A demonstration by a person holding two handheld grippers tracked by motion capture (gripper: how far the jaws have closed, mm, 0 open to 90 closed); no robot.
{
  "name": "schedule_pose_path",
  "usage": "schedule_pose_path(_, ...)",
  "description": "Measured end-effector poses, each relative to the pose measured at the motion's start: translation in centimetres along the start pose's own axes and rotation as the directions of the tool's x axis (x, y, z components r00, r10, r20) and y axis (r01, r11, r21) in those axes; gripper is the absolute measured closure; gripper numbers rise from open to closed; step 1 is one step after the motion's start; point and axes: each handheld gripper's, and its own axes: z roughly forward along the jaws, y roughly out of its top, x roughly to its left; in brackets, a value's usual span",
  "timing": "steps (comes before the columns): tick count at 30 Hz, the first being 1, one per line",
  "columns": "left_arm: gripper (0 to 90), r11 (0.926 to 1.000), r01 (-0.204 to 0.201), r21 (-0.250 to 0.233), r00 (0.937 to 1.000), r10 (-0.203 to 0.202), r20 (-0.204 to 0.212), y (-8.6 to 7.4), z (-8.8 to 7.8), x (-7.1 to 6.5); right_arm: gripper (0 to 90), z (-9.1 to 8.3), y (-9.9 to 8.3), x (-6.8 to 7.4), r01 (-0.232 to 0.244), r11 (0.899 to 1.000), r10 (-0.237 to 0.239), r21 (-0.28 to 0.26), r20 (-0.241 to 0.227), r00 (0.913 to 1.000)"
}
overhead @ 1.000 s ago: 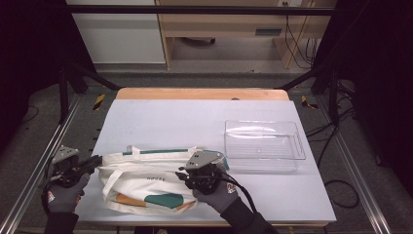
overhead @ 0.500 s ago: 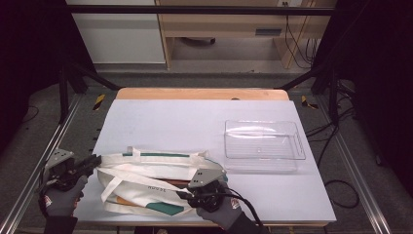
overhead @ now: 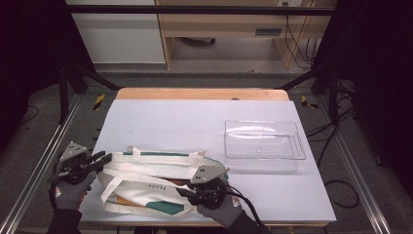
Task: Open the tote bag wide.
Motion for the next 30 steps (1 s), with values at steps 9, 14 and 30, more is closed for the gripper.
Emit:
schedule_pose_path(9, 81.0, 0.9954, 0.069, -0.067, 0.9933, -0.075, -0.088, 0.0, 0.2, -1.2, 80.3, -0.2, -1.3, 0.8, 0.014, 0.999, -0.012, 0.044, -0.049, 0.9987)
schedule_pose_path(14, 80.4, 0.9951, 0.070, -0.071, 0.9925, -0.076, -0.095, -0.3, 0.3, -1.2, 80.3, 1.1, -2.7, 0.8, 0.002, 0.996, 0.003, 0.089, -0.049, 0.9988)
schedule_pose_path(30, 54.9, 0.9823, 0.010, -0.187, 0.9941, -0.030, -0.105, 0.8, -3.0, -2.1, 58.6, 1.6, -3.4, 0.1, -0.033, 0.997, 0.035, 0.071, -0.030, 0.9989)
